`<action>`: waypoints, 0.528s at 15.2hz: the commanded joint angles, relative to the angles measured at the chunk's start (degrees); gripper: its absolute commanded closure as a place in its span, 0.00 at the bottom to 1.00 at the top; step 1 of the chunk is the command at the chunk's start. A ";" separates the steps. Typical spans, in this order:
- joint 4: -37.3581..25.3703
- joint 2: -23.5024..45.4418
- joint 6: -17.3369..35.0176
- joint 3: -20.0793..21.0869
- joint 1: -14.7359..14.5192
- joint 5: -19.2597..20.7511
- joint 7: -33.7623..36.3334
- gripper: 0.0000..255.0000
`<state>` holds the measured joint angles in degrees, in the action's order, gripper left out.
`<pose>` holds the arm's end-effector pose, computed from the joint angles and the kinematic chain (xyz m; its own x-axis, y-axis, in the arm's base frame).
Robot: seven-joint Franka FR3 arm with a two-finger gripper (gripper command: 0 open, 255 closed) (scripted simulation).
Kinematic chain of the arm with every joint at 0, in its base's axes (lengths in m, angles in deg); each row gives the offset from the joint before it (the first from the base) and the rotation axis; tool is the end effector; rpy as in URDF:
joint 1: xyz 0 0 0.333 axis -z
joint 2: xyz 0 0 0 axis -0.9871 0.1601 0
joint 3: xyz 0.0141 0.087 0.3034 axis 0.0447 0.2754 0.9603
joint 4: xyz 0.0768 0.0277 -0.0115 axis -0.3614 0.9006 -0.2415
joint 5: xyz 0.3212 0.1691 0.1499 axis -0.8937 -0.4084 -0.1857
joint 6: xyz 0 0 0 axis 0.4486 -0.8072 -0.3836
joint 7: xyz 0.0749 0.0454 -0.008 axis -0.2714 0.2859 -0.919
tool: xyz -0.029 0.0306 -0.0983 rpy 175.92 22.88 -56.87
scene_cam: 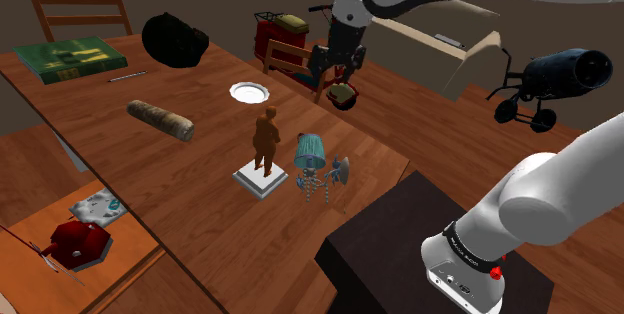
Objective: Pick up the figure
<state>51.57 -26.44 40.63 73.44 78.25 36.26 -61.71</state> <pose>0.4820 0.1443 0.4837 0.9872 -0.1568 0.0284 -0.1573 -0.9874 0.0160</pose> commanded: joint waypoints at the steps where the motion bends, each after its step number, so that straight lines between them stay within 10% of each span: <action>1: -2.69 4.94 1.78 0.92 -0.18 0.95 2.03 0.00; 8: -13.63 20.65 4.69 2.56 -2.19 5.00 8.71 0.00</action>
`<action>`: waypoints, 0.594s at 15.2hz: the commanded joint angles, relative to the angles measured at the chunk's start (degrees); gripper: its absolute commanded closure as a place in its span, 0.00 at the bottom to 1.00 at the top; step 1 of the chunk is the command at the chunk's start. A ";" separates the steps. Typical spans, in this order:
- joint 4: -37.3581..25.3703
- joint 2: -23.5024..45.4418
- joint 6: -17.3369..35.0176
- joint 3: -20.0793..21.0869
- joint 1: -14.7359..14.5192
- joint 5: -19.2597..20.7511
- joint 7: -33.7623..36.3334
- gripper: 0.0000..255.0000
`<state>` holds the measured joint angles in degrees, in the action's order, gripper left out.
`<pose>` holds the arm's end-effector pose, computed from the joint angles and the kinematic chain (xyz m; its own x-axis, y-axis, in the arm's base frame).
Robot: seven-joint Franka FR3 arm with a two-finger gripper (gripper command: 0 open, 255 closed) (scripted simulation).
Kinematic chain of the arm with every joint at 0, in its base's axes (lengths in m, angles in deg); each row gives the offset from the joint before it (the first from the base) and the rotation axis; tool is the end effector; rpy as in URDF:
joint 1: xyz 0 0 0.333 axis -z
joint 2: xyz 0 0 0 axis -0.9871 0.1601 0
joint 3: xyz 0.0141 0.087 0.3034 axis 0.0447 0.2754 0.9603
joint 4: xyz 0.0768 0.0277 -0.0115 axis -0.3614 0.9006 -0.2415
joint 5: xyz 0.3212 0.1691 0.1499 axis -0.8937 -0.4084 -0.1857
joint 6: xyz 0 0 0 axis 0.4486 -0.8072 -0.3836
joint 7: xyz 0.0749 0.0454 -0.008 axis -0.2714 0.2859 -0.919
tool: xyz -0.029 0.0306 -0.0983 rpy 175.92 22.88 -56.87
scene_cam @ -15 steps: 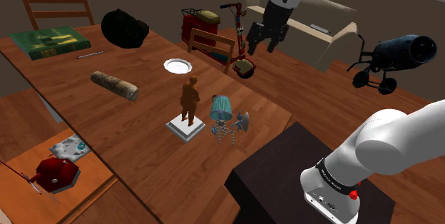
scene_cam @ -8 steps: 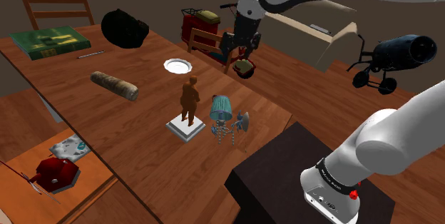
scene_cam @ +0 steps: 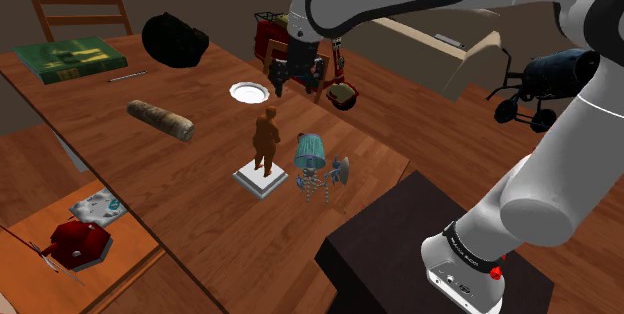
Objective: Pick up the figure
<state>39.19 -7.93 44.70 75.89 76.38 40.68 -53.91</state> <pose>0.5568 0.1976 0.4206 0.9832 -0.1823 0.0022 -0.1823 -0.9831 0.0153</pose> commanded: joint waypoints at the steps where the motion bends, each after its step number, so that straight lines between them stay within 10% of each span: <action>1: -3.15 4.44 0.75 0.16 -0.78 1.20 1.77 0.00; 9: -9.14 13.90 3.25 -0.26 -2.74 3.64 4.76 0.00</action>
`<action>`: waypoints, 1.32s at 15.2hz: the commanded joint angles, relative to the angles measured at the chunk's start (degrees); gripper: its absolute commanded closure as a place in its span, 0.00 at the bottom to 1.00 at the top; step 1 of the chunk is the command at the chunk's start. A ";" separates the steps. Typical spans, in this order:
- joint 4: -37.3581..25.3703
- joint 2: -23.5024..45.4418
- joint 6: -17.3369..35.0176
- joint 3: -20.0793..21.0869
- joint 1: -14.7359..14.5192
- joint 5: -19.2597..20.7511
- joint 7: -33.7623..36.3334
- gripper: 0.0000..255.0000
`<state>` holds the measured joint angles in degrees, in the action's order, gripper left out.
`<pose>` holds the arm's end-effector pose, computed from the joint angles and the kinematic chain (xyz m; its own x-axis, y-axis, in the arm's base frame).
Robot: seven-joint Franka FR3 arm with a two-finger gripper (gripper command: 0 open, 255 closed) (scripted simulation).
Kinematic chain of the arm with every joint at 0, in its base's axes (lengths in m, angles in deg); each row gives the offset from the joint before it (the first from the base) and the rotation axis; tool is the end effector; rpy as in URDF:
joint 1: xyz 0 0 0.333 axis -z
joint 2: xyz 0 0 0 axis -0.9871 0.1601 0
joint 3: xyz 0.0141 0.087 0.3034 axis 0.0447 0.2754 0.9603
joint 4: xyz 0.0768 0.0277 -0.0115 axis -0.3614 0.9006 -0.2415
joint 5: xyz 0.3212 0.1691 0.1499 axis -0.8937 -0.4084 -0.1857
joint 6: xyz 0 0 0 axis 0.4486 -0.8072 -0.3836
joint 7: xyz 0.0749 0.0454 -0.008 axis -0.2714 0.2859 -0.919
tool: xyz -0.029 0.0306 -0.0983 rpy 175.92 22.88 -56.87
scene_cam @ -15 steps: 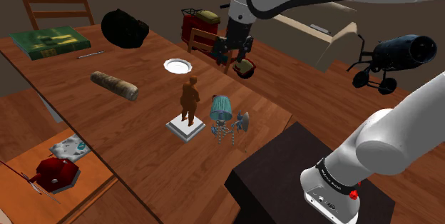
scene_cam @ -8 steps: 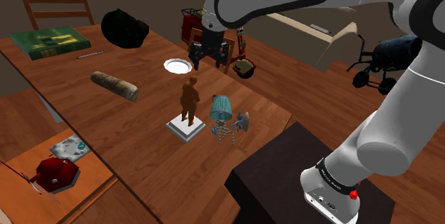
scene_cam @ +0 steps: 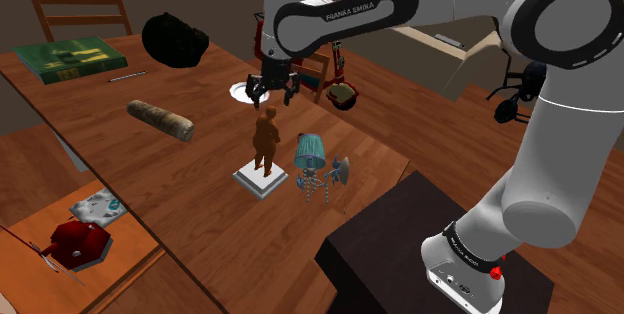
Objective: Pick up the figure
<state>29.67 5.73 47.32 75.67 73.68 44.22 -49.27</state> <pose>0.6039 0.2318 0.3577 0.9796 -0.2004 -0.0161 -0.2001 -0.9796 0.0160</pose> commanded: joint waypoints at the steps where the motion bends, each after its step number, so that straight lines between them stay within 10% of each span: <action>1: 0.69 0.59 1.28 -0.09 -0.07 0.23 0.20 0.00; 5: 1.42 1.52 2.90 -0.25 -0.17 0.56 0.42 0.00; 6: 1.35 1.57 2.88 -0.26 -0.15 0.57 0.38 1.00; 20: -0.07 -0.22 -0.27 0.04 0.00 -0.07 0.00 1.00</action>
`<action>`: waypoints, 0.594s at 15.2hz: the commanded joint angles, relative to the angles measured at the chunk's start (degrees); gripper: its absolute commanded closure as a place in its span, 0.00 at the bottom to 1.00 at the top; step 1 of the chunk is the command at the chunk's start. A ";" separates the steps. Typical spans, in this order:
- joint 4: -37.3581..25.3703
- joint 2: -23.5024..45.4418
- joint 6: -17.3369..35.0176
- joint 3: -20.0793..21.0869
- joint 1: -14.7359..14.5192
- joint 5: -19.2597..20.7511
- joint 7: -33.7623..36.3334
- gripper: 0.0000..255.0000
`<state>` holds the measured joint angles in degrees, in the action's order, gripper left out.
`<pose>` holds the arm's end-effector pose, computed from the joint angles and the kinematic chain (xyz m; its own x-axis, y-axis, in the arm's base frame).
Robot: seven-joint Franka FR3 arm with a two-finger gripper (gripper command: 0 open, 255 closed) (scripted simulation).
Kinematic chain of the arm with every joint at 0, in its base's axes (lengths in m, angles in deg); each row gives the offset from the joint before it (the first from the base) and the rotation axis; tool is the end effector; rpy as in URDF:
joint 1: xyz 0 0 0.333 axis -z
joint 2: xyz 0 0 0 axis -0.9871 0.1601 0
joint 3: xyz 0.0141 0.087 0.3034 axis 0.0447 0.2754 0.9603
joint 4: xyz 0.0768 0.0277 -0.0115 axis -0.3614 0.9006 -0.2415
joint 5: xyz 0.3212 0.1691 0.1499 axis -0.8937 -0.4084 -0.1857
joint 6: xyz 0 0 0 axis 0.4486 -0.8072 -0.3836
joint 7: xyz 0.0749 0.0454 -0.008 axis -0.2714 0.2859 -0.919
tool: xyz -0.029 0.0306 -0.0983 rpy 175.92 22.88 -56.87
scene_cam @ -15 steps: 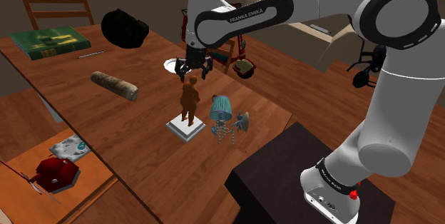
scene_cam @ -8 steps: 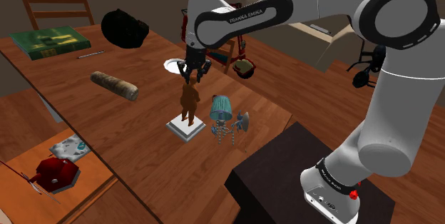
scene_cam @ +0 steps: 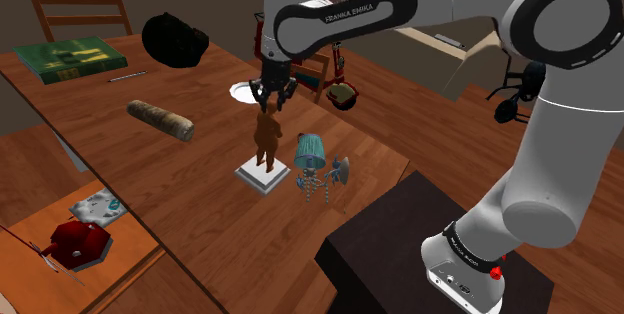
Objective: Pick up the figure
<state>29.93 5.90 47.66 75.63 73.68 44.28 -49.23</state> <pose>0.6037 0.2315 0.3543 0.9795 -0.2007 -0.0173 -0.2004 -0.9796 0.0169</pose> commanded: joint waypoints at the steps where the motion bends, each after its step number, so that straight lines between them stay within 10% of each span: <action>1: -0.67 -0.71 -1.27 0.13 0.03 -0.25 -0.12 1.00; 9: -3.89 -2.90 -6.58 0.46 0.18 -1.07 -0.67 1.00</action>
<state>26.42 3.48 41.84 76.03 73.82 43.37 -49.81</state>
